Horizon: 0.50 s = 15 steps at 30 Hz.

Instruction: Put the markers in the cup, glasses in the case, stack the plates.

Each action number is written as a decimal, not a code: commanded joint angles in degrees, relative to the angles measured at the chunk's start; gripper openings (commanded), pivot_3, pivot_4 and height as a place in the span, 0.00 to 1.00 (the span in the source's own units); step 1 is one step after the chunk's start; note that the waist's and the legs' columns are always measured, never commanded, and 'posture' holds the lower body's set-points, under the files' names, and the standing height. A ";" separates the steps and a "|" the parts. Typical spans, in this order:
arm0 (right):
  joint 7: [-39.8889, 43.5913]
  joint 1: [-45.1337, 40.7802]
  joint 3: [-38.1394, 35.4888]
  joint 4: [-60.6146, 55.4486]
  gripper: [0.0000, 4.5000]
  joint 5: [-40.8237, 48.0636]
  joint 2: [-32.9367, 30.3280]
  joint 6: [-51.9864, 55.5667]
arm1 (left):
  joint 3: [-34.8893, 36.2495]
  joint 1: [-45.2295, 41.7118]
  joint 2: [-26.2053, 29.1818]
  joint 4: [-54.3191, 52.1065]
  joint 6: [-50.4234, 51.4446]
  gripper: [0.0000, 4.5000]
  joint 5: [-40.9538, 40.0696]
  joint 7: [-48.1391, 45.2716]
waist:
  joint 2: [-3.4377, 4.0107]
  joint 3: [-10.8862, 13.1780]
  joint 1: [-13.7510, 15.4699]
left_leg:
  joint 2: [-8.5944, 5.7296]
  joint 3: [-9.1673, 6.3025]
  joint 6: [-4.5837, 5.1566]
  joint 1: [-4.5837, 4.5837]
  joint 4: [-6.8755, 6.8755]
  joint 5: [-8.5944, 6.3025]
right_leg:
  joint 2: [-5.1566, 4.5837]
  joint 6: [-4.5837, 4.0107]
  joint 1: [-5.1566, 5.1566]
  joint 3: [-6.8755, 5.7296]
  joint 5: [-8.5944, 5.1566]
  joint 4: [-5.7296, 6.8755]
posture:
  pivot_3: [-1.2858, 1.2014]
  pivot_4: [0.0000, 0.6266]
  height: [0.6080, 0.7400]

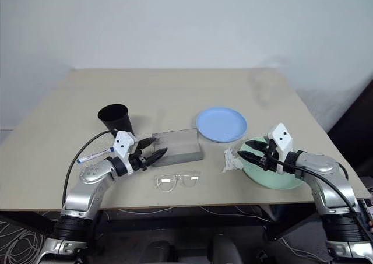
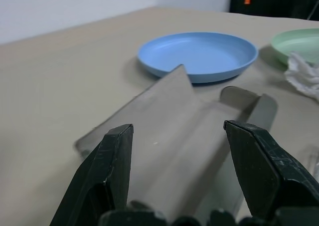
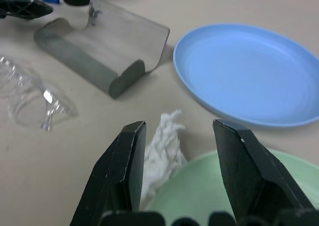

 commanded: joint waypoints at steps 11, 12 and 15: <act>10.78 1.36 0.07 -0.53 0.70 1.36 -7.99 1.31 | -3.09 -2.82 -1.11 -4.83 2.62 0.68 -1.04 -2.97 | -0.03 0.02 0.02 | -0.01 -0.03 -0.03 0.01 0.02 -0.01 | 0.00 0.00 0.04 -0.01 0.00 -0.02 | 0.52 0.00 0.86; 10.88 1.57 0.22 -0.55 0.76 0.82 -8.29 0.90 | -3.15 -2.80 -1.22 -4.85 2.63 0.68 -0.99 -2.99 | -0.03 0.02 0.03 | -0.02 -0.03 -0.03 0.01 0.02 -0.01 | 0.00 0.01 0.03 -0.01 -0.01 -0.03 | 0.52 0.00 0.86; 10.21 2.14 0.52 -0.80 0.99 -0.88 -8.72 -0.13 | -3.22 -2.48 -1.38 -5.00 2.55 0.68 -0.92 -3.08 | -0.04 0.02 0.00 | -0.01 -0.03 -0.02 0.01 0.02 -0.01 | 0.01 0.01 0.03 -0.02 -0.01 -0.03 | 0.52 0.00 0.86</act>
